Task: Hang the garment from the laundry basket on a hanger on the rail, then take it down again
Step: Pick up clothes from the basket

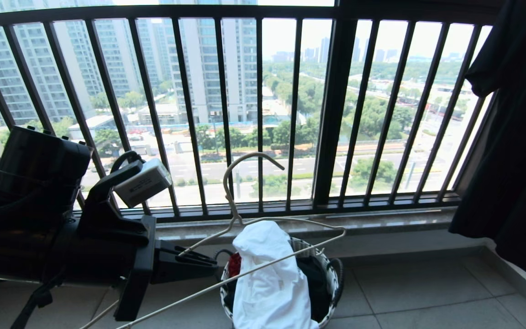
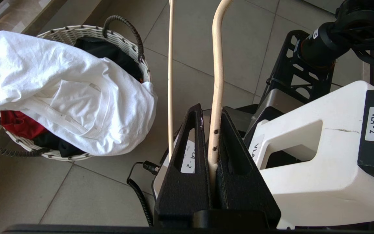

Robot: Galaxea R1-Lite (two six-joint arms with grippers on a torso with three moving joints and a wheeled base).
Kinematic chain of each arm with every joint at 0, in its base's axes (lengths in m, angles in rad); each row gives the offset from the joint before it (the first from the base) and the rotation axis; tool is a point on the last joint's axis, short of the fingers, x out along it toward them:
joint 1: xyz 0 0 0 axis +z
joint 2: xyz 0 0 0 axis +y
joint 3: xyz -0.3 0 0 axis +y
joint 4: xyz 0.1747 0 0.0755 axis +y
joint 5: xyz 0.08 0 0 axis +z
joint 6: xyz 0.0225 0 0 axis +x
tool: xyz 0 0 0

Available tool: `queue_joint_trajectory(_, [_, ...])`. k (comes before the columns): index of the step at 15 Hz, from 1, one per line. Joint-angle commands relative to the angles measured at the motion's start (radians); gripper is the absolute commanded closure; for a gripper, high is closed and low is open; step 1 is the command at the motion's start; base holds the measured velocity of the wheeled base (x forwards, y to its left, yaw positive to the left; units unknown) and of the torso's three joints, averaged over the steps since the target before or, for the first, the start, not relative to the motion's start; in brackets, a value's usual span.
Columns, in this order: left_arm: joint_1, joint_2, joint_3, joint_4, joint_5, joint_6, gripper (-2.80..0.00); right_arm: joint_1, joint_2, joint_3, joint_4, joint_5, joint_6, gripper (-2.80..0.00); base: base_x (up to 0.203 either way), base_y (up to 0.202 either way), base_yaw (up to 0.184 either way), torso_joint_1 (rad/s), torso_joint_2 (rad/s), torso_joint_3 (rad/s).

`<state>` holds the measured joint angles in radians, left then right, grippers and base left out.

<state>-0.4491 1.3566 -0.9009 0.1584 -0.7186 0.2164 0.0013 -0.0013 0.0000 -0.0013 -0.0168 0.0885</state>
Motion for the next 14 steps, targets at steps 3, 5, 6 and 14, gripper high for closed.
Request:
queue_joint_trajectory(3, [0.0,0.003,0.0,0.001,-0.004,0.001,0.0,0.0,0.001,0.002,0.0,0.0,0.0,0.0,0.0,0.0,0.0,0.0,0.0,0.0])
queue_joint_trajectory(5, [0.0,0.004,0.0,0.001,-0.004,0.001,0.0,0.0,0.001,0.002,0.0,0.0,0.0,0.0,0.0,0.0,0.0,0.0,0.0,0.0])
queue_joint_trajectory(6, [0.0,0.003,0.0,0.001,-0.004,0.001,0.0,0.0,0.001,0.002,0.0,0.0,0.0,0.0,0.0,0.0,0.0,0.0,0.0,0.0])
queue_joint_trajectory(14, [0.0,-0.005,0.0,0.001,-0.001,0.005,0.0,0.0,0.001,0.002,0.0,0.0,0.0,0.0,0.0,0.0,0.0,0.001,0.0,-0.078])
